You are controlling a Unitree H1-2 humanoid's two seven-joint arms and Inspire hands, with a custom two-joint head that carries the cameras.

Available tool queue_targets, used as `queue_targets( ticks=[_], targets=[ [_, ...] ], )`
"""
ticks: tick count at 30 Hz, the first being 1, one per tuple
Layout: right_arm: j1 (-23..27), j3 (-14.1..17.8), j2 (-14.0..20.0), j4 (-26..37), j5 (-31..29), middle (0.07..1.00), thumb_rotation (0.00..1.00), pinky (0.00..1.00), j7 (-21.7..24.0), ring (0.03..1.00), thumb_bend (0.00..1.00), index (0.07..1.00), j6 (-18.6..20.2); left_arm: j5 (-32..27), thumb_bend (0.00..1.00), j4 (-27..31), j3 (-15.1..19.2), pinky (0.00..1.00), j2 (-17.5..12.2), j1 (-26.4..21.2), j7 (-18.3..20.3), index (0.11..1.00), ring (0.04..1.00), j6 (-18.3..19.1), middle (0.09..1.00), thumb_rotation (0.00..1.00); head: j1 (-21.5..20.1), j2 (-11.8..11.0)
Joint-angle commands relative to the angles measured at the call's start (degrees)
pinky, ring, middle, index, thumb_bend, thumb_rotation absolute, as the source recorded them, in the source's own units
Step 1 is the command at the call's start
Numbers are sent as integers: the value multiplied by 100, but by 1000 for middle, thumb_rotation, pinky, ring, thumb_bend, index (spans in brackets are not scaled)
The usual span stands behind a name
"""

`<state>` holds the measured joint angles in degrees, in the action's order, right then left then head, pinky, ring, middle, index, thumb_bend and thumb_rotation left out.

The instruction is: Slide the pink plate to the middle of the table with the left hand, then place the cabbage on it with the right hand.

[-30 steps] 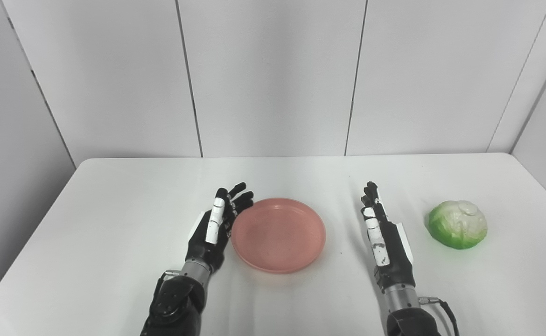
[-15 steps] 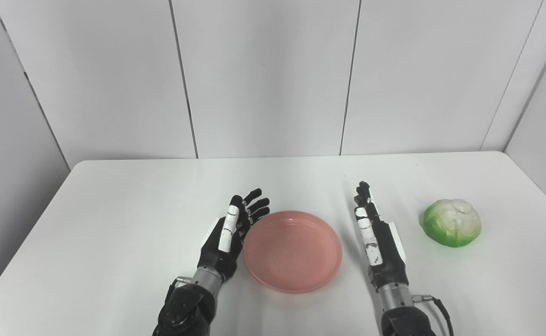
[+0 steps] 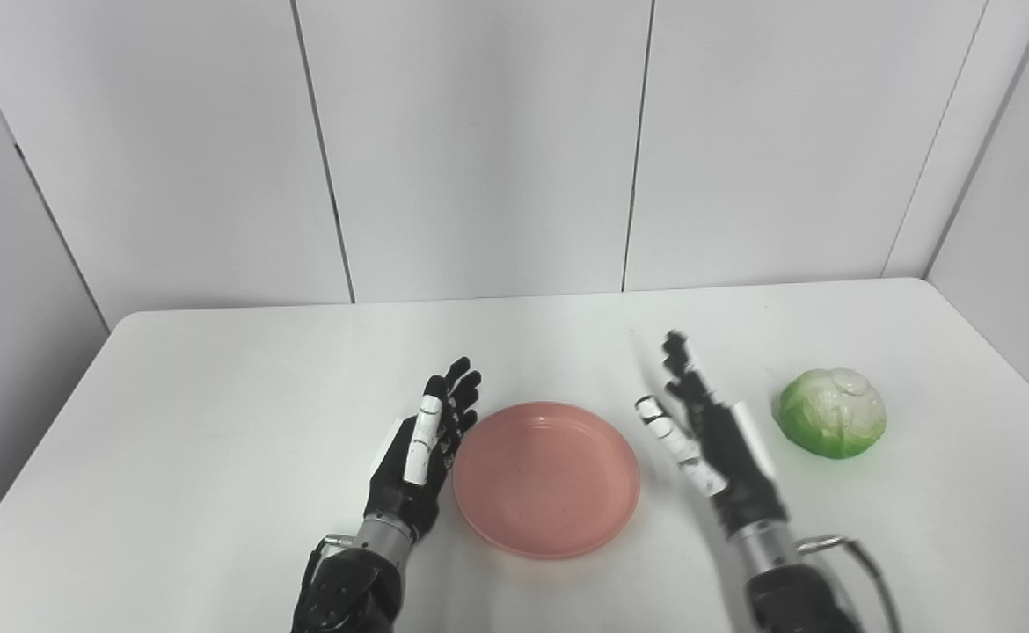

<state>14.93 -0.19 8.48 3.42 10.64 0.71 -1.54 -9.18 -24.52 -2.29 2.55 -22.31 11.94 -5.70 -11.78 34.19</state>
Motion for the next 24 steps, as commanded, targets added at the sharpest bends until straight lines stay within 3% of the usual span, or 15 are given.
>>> queue_targets(
  ticks=[1,5,10,13,16,19,21,24],
  targets=[
    [337,70,411,444,103,971,745,926,231,963,683,980,290,49,818,-215,-3,1000,40,44,-3,974,996,-251,974,1000,-57,-14],
    [459,160,1023,743,253,954,645,906,527,939,722,965,818,57,819,-262,6,1000,11,41,13,971,996,-329,972,1000,-208,-43],
    [591,136,1718,669,766,942,644,795,709,909,817,950,1028,-61,810,-281,71,1000,-47,30,88,976,1000,-333,979,1000,-707,-61],
    [666,43,2075,722,1244,940,655,831,877,918,834,947,1305,-144,812,-226,112,1000,-120,14,164,978,1000,-234,983,1000,-919,-70],
    [739,-32,2271,744,1528,930,564,843,1064,917,837,931,1630,-206,815,-210,145,1000,-189,-1,228,981,1000,-200,986,1000,-1201,-138],
    [825,-109,2461,647,1758,937,539,826,1250,923,878,928,1873,-279,807,-232,170,1000,-261,-20,307,976,1000,-215,983,1000,-1402,-165],
    [871,-195,2599,536,1948,936,535,839,1323,926,896,925,1894,-301,808,-237,182,1000,-289,-33,325,974,1000,-193,983,1000,-1474,-169],
    [938,-343,2845,297,2216,922,565,933,1450,936,961,928,1821,-342,800,-229,200,1000,-324,-44,370,978,1000,-136,984,1000,-1522,-180]
  ],
)
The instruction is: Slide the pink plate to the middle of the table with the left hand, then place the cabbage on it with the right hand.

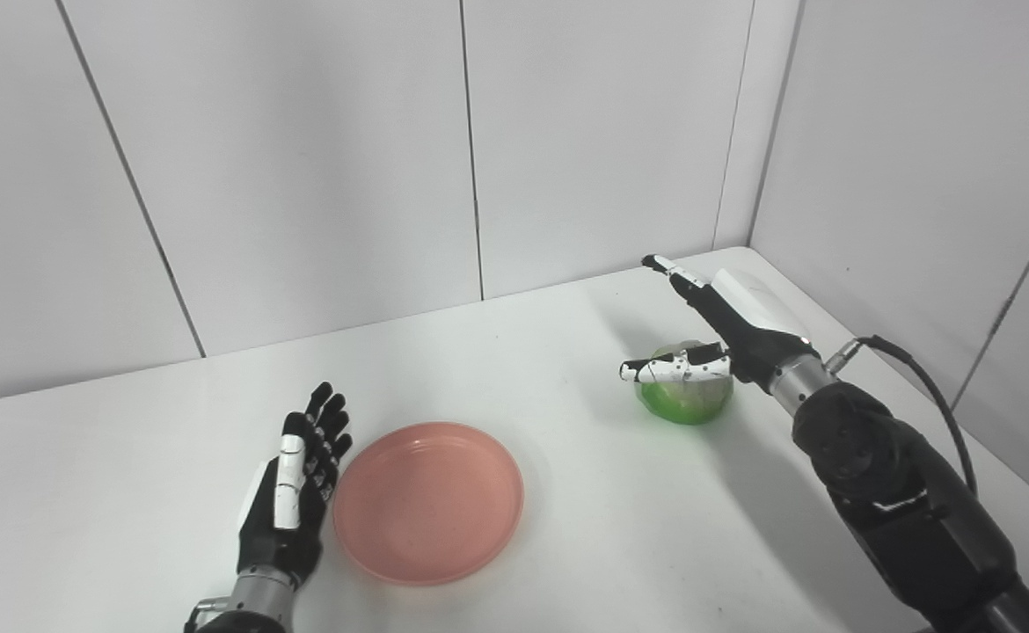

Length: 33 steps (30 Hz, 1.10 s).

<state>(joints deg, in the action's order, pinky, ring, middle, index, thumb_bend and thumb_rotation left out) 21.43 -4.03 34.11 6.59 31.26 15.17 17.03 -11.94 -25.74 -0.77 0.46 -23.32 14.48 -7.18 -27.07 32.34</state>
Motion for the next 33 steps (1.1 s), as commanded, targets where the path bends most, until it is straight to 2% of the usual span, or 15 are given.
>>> queue_targets(
  ticks=[1,6,13,17,20,23,24,25,26,28,30,31,32,33],
  targets=[
    [300,23,312,-61,175,921,560,943,29,938,966,928,-44,-77,798,-104,50,1000,-123,58,133,979,1000,20,985,1000,7,4],
    [377,-229,572,-394,527,915,595,988,148,935,995,940,-131,-112,778,-30,71,1000,-133,85,162,976,1000,64,977,1000,18,38],
    [495,-484,569,-902,752,906,624,1000,60,922,1000,942,-333,-116,778,-12,105,1000,-120,107,207,978,1000,79,978,1000,38,50],
    [552,-515,452,-1225,677,918,557,1000,82,935,1000,944,-301,-102,771,32,111,1000,-98,142,189,972,999,90,975,1000,43,61],
    [587,-473,346,-1479,469,922,511,1000,48,937,1000,941,-419,-66,771,75,108,1000,-94,164,163,972,999,108,973,1000,43,72],
    [601,-467,234,-1651,350,921,462,954,-42,924,1000,930,-437,-78,768,90,107,1000,-85,178,179,975,1000,117,975,1000,53,81],
    [604,-471,191,-1683,328,927,427,879,-65,919,1000,926,-407,-90,766,87,111,1000,-79,180,184,975,997,124,974,1000,53,81],
    [600,-465,122,-1710,269,929,415,854,-106,918,1000,925,-391,-91,765,91,113,1000,-65,185,172,975,996,136,974,1000,65,88],
    [594,-460,62,-1733,218,931,397,779,-152,906,1000,920,-391,-87,766,92,112,1000,-56,189,165,973,993,142,972,1000,74,90],
    [585,-468,-19,-1784,168,925,362,694,-266,875,999,908,-442,-71,768,86,110,1000,-45,197,154,971,992,127,970,1000,107,93],
    [580,-481,-99,-1878,179,886,309,653,-485,814,972,883,-567,-82,772,71,124,1000,-31,202,150,971,992,106,969,1000,114,103],
    [574,-477,-139,-1942,177,822,223,620,-626,738,928,847,-658,-84,775,65,129,1000,-26,203,148,971,991,97,967,1000,119,105],
    [570,-433,-201,-2038,128,814,212,616,-792,728,922,842,-774,-86,775,79,132,1000,-20,210,146,971,991,110,968,1000,127,110],
    [569,-403,-240,-2107,86,765,145,587,-906,677,898,802,-856,-84,774,91,135,1000,-17,215,145,970,992,121,967,1000,127,110]
  ],
)
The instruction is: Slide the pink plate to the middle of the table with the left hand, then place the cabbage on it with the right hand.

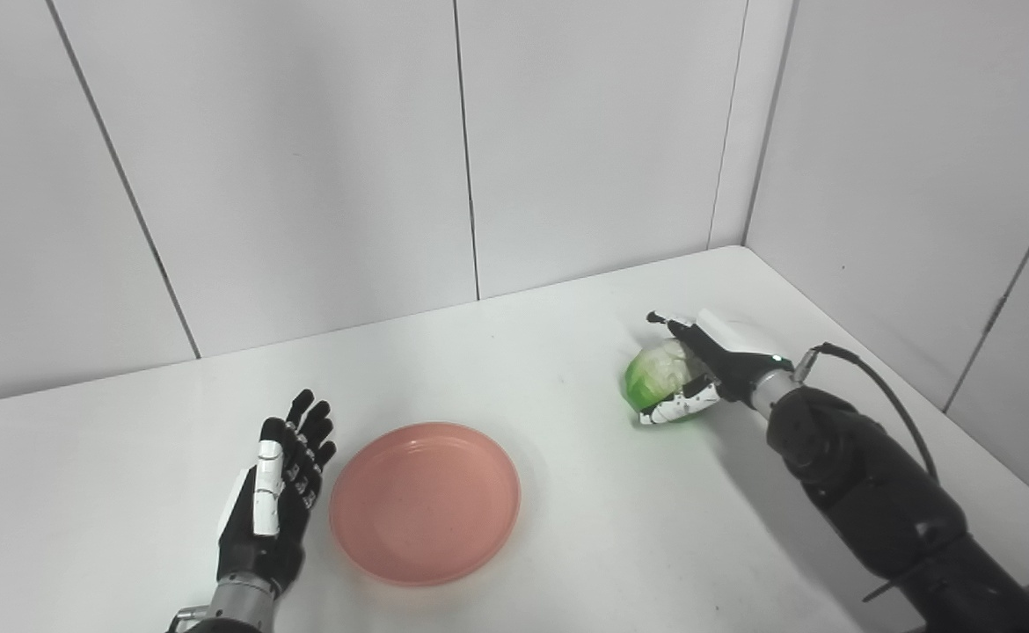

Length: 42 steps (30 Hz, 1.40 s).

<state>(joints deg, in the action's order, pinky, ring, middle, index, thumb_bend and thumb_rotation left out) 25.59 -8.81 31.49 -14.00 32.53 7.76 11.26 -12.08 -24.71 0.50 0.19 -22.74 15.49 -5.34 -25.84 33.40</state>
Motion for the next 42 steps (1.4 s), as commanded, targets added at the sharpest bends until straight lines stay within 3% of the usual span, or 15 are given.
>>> queue_targets(
  ticks=[1,2,3,5,8,13,20,24,28,30,33,37,42],
  targets=[
    [138,142,-48,-124,-126,734,103,570,-339,646,882,778,-408,-76,774,-4,14,1000,11,163,49,968,992,-55,967,1000,20,4],
    [120,200,-104,-183,-185,599,52,478,-502,552,708,655,-545,-78,772,1,19,1000,12,168,51,969,994,-54,968,1000,20,4],
    [104,239,-147,-219,-212,540,26,420,-642,485,614,597,-636,-76,772,-5,23,1000,12,170,51,970,993,-62,968,1000,29,5],
    [88,274,-187,-264,-219,480,4,323,-807,413,532,546,-737,-64,773,-9,28,1000,14,173,42,968,990,-67,967,1000,37,2],
    [60,298,-215,-260,-215,470,0,306,-944,402,517,537,-767,-44,777,11,23,1000,25,183,27,967,989,-57,966,1000,75,20],
    [22,296,-191,-100,-152,485,0,361,-1025,422,517,525,-697,-20,785,70,-3,1000,51,209,11,969,992,-16,968,1000,137,37],
    [-41,325,-243,334,-62,494,0,391,-1293,425,518,521,-906,50,792,108,-44,1000,117,242,-48,967,990,-19,965,1000,381,73],
    [-93,323,-506,1010,-213,504,0,409,-1177,436,518,504,-820,44,791,134,-81,1000,174,266,-58,972,992,-44,968,1000,584,95],
    [-122,255,-745,1645,-343,504,0,425,-821,443,518,500,-533,120,801,170,-163,1000,224,287,-120,976,994,-37,972,1000,1014,151],
    [-121,237,-920,1839,-584,506,0,434,-652,443,518,500,-617,169,801,241,-204,992,268,313,-181,972,990,-1,970,1000,1291,152],
    [-65,67,-1210,1862,-691,501,0,414,-598,439,519,507,-955,239,797,249,-260,1000,301,325,-239,975,1000,-43,976,1000,1473,166],
    [17,-177,-1470,1858,-695,501,0,404,-499,437,519,509,-1033,315,794,227,-282,1000,366,321,-311,978,1000,-88,981,1000,1928,146],
    [143,-425,-1754,1462,-766,508,0,416,-401,446,519,489,-1384,471,785,138,-294,1000,481,304,-559,969,998,-217,974,1000,2307,149]
  ],
)
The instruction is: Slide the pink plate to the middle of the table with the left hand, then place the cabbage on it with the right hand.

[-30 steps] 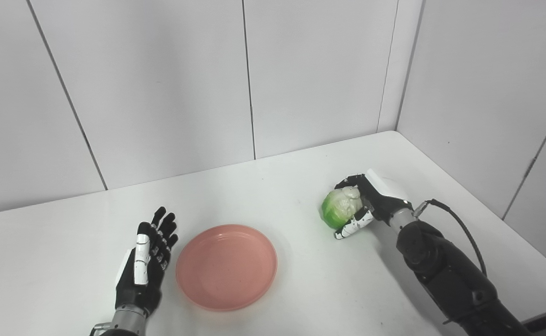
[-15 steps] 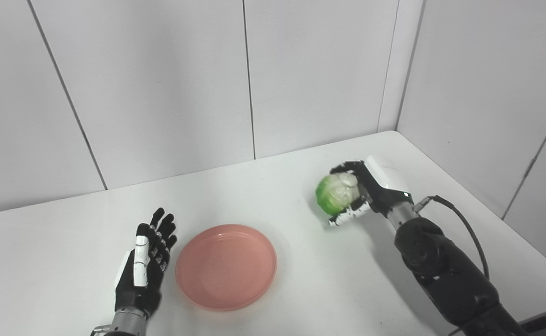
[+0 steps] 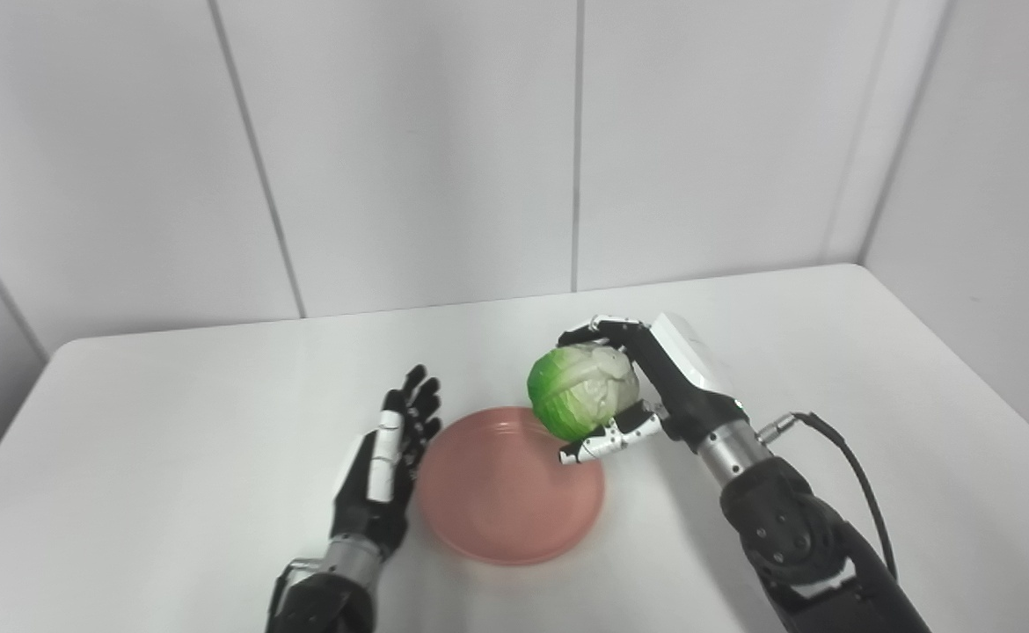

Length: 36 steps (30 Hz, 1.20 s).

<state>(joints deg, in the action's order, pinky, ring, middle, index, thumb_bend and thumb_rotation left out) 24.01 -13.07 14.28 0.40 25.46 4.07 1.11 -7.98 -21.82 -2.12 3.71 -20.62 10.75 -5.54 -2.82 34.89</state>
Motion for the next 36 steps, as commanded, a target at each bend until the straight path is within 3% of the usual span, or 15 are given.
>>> queue_targets(
  ticks=[1,8,15,28,30,31,32,33,35,36],
  targets=[
    [325,-42,-70,-69,-82,508,0,409,-6,442,519,491,-447,93,787,-151,-34,999,149,94,-130,969,995,-212,972,1000,99,6],
    [409,-373,-242,-604,25,499,0,389,103,424,517,515,-808,162,783,-164,-7,1000,196,89,-270,972,997,-245,975,1000,301,39],
    [364,-637,-303,-841,315,501,0,387,190,421,517,515,-743,138,772,-199,10,976,188,101,-319,961,980,-329,967,1000,252,50],
    [488,-878,-101,-1428,1173,495,0,334,-345,395,512,547,-1317,85,774,-122,12,989,171,165,-301,972,988,-363,972,1000,129,77],
    [494,-908,-40,-1381,1360,474,9,407,-398,504,522,526,-1314,70,764,-155,12,982,161,155,-273,975,989,-418,976,1000,116,79],
    [493,-919,-15,-1367,1449,474,10,415,-475,514,522,524,-1363,61,764,-165,14,981,164,152,-265,975,989,-433,977,1000,113,82],
    [488,-923,1,-1348,1516,598,97,460,-538,570,518,509,-1397,66,767,-170,12,974,165,151,-267,972,986,-443,975,1000,108,84],
    [480,-923,13,-1329,1567,657,128,495,-605,607,516,504,-1431,86,770,-173,1,972,160,150,-270,970,984,-451,973,1000,108,84],
    [469,-907,16,-1315,1620,741,299,571,-714,668,631,723,-1488,119,776,-160,-21,984,151,151,-274,972,989,-435,973,1000,103,91],
    [453,-886,5,-1278,1650,754,324,585,-767,678,645,753,-1492,98,777,-136,-20,987,157,158,-265,973,990,-393,973,1000,97,94]
  ],
)
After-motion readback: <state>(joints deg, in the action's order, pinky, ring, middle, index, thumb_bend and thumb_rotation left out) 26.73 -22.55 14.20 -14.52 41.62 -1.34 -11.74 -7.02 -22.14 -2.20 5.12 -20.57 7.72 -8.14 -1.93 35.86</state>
